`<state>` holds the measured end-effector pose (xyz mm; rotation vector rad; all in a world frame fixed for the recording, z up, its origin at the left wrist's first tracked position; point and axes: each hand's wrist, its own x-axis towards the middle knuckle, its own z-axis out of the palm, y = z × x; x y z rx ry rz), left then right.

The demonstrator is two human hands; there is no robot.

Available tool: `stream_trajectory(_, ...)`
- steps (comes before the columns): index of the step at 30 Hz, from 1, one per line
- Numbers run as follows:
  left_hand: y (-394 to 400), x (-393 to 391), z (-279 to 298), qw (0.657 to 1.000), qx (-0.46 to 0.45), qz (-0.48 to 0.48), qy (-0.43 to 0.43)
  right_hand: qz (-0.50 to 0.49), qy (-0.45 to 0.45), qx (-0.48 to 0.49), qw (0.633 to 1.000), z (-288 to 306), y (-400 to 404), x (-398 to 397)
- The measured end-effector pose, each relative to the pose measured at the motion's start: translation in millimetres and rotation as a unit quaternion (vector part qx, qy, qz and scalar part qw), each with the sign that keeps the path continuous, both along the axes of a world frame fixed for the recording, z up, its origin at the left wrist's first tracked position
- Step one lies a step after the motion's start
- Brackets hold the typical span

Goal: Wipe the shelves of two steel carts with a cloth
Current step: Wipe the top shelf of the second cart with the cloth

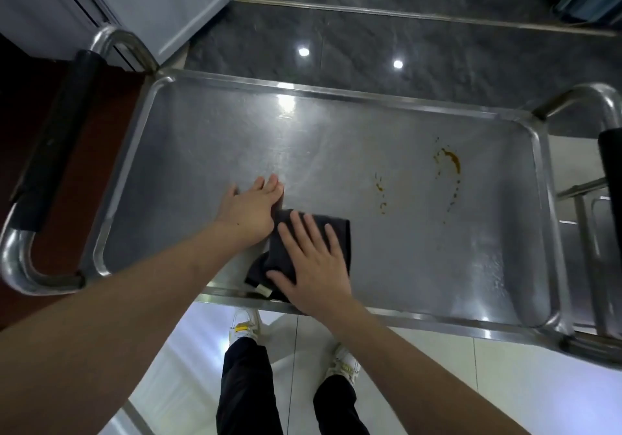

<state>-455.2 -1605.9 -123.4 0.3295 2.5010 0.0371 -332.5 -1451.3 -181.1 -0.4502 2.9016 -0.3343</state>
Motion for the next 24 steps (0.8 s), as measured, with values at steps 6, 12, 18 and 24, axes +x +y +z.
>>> stream_trajectory(6, 3, 0, 12, 1.0, -0.026, -0.006, -0.008, 0.031, -0.006, -0.016, 0.999, -1, 34, 15)
stream_trajectory(12, 4, -1, 8, 1.0, -0.02, -0.004, -0.013, -0.009, -0.015, -0.002, 1.0, 1, 91, 28)
stream_trajectory(18, 8, 4, 8, 1.0, -0.022, -0.004, -0.009, -0.029, -0.015, -0.001, 0.999, 4, 51, 22)
stream_trajectory(24, 16, 8, 8, 0.998, -0.05, -0.02, 0.012, -0.009, -0.006, -0.023, 1.0, 3, 2, 9)
